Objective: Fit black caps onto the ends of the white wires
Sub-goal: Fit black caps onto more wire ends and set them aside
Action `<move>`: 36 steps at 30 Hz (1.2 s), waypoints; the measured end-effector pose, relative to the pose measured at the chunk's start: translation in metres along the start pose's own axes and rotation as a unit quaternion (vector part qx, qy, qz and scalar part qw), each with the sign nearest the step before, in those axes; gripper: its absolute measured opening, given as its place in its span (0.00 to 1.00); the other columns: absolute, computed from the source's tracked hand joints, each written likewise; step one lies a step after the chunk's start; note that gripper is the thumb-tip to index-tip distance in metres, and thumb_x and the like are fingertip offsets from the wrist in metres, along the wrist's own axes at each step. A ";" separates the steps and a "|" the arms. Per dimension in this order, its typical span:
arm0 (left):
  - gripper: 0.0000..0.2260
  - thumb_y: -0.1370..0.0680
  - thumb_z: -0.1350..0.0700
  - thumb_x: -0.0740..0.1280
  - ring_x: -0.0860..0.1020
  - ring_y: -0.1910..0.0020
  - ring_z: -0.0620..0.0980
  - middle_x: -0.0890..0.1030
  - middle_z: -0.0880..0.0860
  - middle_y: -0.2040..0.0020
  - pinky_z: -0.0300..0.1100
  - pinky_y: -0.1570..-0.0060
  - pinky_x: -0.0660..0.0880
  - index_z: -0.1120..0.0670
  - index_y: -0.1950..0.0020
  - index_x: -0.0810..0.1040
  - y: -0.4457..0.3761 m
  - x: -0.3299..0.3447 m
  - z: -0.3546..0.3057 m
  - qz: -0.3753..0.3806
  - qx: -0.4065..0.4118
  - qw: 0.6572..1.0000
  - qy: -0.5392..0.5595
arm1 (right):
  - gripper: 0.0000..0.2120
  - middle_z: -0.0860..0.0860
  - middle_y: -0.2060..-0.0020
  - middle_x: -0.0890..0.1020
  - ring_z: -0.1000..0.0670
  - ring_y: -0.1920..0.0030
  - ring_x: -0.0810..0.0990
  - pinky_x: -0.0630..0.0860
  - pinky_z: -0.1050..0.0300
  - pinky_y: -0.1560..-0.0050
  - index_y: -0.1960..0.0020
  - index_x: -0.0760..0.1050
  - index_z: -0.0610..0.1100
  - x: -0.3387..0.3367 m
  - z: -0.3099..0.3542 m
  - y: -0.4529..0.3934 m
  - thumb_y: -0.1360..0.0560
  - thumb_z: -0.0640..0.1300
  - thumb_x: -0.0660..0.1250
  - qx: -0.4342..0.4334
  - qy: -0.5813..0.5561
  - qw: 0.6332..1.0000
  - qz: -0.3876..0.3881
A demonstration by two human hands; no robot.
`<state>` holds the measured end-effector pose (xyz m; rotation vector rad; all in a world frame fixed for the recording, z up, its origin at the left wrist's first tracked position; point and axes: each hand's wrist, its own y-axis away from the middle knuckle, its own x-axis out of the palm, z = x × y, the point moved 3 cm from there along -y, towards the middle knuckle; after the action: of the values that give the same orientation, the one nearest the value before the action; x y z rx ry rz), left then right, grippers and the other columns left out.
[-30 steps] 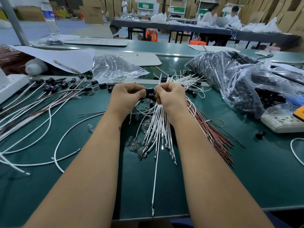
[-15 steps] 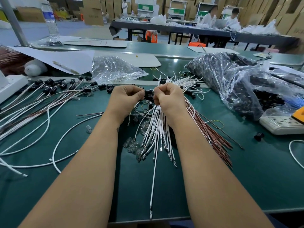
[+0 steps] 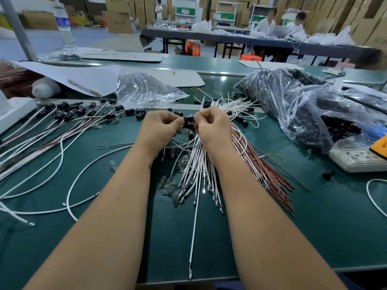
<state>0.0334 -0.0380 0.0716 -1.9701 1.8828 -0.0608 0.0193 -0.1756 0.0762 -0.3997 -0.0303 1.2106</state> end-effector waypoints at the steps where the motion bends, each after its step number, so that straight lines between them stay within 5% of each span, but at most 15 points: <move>1: 0.05 0.23 0.60 0.69 0.72 0.75 0.36 0.79 0.50 0.69 0.27 0.70 0.69 0.57 0.59 0.82 0.000 0.000 0.000 0.003 -0.003 1.000 0.004 | 0.11 0.47 0.67 0.79 0.51 0.66 0.76 0.79 0.45 0.57 0.64 0.73 0.48 0.000 0.000 0.000 0.24 0.37 0.67 -0.002 0.003 1.000 0.003; 11: 0.06 0.23 0.59 0.69 0.75 0.71 0.39 0.80 0.49 0.68 0.29 0.66 0.72 0.52 0.60 0.81 -0.002 0.000 0.000 -0.004 -0.001 1.000 0.027 | 0.09 0.49 0.64 0.79 0.53 0.65 0.75 0.74 0.59 0.63 0.61 0.73 0.48 0.000 0.008 -0.001 0.23 0.40 0.65 -0.003 0.030 1.000 0.009; 17: 0.08 0.22 0.59 0.67 0.73 0.72 0.36 0.77 0.47 0.67 0.27 0.68 0.70 0.51 0.60 0.80 -0.011 -0.015 0.009 -0.086 -0.042 0.993 0.074 | 0.04 0.56 0.66 0.75 0.59 0.66 0.73 0.67 0.69 0.66 0.54 0.74 0.44 -0.013 0.023 -0.001 0.21 0.38 0.63 -0.053 0.065 0.993 -0.084; 21: 0.09 0.20 0.64 0.62 0.75 0.67 0.39 0.79 0.47 0.64 0.31 0.63 0.70 0.51 0.55 0.78 -0.011 -0.014 0.006 -0.058 -0.039 0.983 0.168 | 0.08 0.49 0.52 0.79 0.49 0.53 0.77 0.69 0.60 0.55 0.43 0.76 0.45 -0.009 0.031 0.003 0.21 0.42 0.63 -0.065 0.239 0.969 0.011; 25: 0.11 0.20 0.64 0.60 0.77 0.61 0.42 0.81 0.46 0.64 0.39 0.54 0.69 0.50 0.55 0.77 -0.009 -0.014 0.000 -0.024 -0.025 0.966 0.258 | 0.15 0.48 0.68 0.76 0.46 0.65 0.75 0.75 0.54 0.61 0.64 0.72 0.42 -0.001 0.041 0.014 0.24 0.51 0.66 -0.041 0.373 0.913 0.163; 28: 0.12 0.20 0.65 0.59 0.77 0.58 0.44 0.83 0.44 0.63 0.42 0.53 0.66 0.49 0.56 0.75 -0.010 -0.013 -0.003 -0.012 -0.021 0.954 0.298 | 0.16 0.50 0.62 0.80 0.50 0.60 0.79 0.79 0.52 0.53 0.56 0.78 0.44 0.006 0.044 0.028 0.30 0.57 0.73 0.023 0.446 0.832 0.330; 36: 0.12 0.20 0.66 0.56 0.77 0.53 0.49 0.83 0.47 0.62 0.44 0.48 0.68 0.51 0.56 0.72 -0.012 -0.010 -0.006 0.031 -0.020 0.922 0.385 | 0.05 0.49 0.61 0.79 0.47 0.58 0.79 0.80 0.50 0.51 0.54 0.77 0.44 0.014 0.044 0.031 0.27 0.45 0.70 -0.034 0.478 0.826 0.297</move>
<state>0.0419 -0.0295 0.0834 -2.0809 2.4079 -0.9048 -0.0143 -0.1416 0.1050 -1.1037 0.9901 1.4923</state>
